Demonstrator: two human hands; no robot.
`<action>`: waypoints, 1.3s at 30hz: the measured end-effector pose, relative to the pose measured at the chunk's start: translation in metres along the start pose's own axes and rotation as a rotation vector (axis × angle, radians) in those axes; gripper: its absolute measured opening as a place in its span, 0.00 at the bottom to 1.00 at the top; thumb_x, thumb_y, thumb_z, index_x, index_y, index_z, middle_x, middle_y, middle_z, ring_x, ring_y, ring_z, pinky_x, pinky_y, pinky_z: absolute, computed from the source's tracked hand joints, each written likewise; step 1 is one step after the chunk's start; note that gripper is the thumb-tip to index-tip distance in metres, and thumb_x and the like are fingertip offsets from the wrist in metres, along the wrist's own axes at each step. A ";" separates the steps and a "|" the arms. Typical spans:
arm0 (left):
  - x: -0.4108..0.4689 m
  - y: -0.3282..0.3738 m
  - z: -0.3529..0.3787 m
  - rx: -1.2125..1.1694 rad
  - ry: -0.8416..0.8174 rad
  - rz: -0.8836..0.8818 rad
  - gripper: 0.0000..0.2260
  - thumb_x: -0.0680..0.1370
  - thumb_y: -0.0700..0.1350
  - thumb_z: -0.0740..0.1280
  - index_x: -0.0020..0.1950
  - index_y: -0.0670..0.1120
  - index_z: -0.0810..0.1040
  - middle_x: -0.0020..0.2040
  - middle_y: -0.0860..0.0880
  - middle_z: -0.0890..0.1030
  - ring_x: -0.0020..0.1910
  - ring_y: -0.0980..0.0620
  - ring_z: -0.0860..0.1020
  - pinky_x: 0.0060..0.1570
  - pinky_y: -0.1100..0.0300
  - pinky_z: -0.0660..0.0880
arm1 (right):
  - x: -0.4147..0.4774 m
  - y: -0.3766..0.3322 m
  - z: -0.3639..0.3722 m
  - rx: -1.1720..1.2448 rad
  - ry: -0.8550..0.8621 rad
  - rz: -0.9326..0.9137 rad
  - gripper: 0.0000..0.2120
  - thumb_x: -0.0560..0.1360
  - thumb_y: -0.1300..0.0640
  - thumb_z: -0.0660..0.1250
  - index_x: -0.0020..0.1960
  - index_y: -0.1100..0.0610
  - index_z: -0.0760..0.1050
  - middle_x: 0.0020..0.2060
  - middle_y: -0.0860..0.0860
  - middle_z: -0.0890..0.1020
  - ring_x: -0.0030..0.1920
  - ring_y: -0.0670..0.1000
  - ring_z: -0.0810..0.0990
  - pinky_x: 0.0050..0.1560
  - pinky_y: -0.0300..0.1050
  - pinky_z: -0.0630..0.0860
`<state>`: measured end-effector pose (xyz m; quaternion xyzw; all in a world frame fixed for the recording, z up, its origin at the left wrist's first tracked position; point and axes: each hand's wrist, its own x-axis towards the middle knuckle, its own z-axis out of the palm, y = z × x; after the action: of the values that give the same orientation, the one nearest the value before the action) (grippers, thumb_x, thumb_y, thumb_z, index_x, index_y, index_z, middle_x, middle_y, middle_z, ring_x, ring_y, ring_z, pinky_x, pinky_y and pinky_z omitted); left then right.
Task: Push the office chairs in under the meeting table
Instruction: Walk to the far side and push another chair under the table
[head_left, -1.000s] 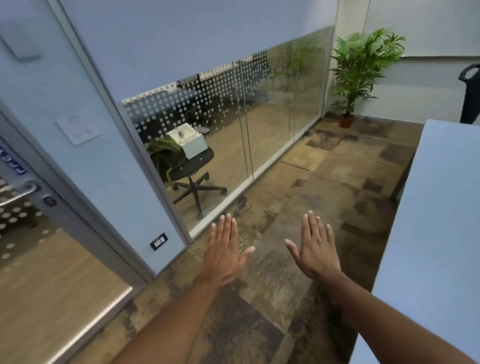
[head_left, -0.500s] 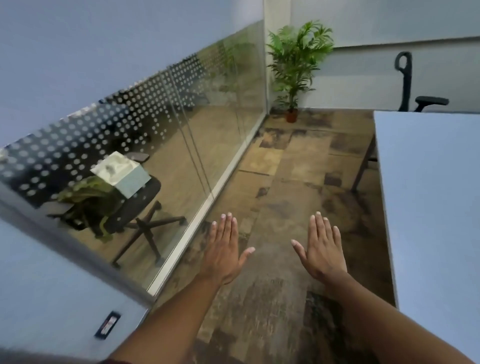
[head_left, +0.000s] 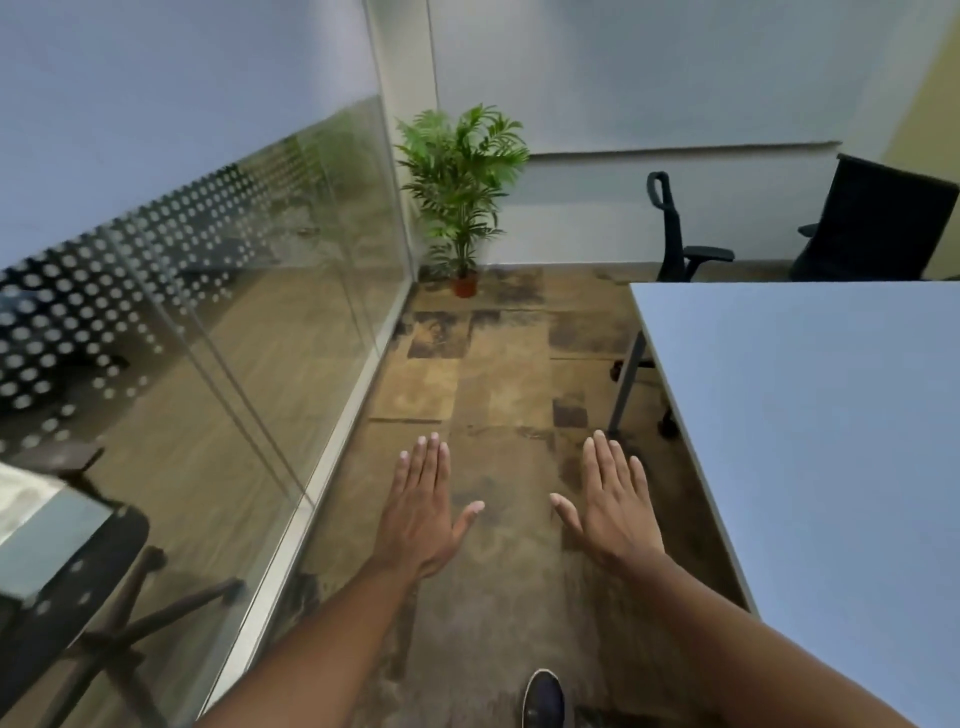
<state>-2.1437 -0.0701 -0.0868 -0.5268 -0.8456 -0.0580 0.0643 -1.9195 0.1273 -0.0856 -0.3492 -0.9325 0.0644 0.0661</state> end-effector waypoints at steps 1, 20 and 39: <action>0.027 -0.005 0.005 0.000 -0.004 0.009 0.46 0.85 0.72 0.45 0.87 0.36 0.48 0.88 0.38 0.46 0.88 0.40 0.44 0.85 0.43 0.40 | 0.025 0.005 0.002 0.001 0.003 0.002 0.47 0.82 0.26 0.35 0.87 0.58 0.35 0.86 0.56 0.35 0.86 0.57 0.34 0.85 0.59 0.35; 0.486 -0.073 0.079 0.011 0.049 0.138 0.44 0.86 0.71 0.46 0.86 0.35 0.53 0.87 0.36 0.53 0.87 0.38 0.53 0.83 0.44 0.42 | 0.451 0.102 0.006 -0.017 0.003 0.099 0.47 0.83 0.25 0.36 0.86 0.58 0.34 0.85 0.56 0.34 0.85 0.58 0.32 0.83 0.55 0.31; 0.937 -0.102 0.123 -0.106 -0.028 0.359 0.49 0.79 0.75 0.29 0.87 0.39 0.41 0.87 0.40 0.38 0.86 0.42 0.35 0.83 0.44 0.34 | 0.838 0.215 -0.021 -0.027 0.153 0.291 0.46 0.82 0.25 0.34 0.87 0.57 0.37 0.86 0.55 0.36 0.86 0.56 0.34 0.86 0.62 0.40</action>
<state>-2.6503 0.7339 -0.0521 -0.6727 -0.7345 -0.0828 0.0340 -2.4040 0.8430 -0.0355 -0.4855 -0.8650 0.0340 0.1223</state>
